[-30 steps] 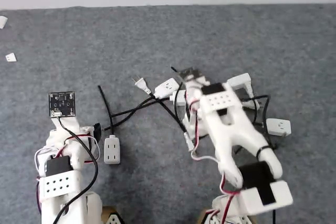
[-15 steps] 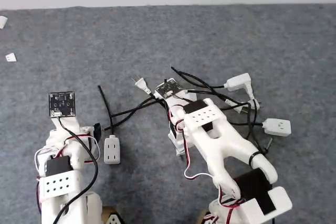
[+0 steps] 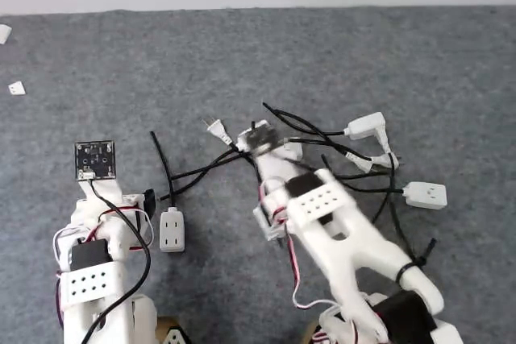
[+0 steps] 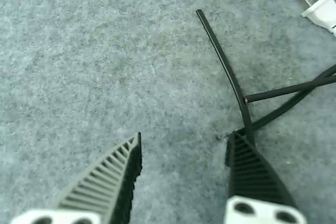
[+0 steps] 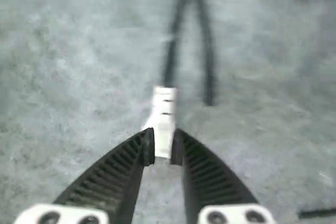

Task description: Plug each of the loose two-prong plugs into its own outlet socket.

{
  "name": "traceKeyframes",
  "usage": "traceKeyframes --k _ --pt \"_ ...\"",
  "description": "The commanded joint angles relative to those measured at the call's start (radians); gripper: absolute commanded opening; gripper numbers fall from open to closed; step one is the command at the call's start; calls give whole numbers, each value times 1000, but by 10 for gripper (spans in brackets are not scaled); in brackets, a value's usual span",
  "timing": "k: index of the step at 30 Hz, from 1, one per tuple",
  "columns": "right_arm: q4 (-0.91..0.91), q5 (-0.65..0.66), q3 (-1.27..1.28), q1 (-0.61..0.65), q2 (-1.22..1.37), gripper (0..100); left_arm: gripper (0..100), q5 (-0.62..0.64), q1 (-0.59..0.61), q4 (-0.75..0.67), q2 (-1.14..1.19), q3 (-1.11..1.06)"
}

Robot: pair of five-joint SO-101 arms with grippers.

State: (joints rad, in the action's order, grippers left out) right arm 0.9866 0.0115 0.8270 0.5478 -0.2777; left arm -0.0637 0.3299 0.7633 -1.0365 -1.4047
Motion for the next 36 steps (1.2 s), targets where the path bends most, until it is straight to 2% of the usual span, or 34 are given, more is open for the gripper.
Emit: traceKeyframes --k 1,11,22,36 --pt "-36 -15 -2 18 -24 104 242 -3 0 9 -14 8" --pt "-84 -9 -35 7 87 108 242 -3 0 9 -14 7" --pt "-134 23 -35 8 96 105 242 -2 0 9 -14 7" --pt "-153 -38 -34 -5 104 104 242 -2 -2 6 -14 7"
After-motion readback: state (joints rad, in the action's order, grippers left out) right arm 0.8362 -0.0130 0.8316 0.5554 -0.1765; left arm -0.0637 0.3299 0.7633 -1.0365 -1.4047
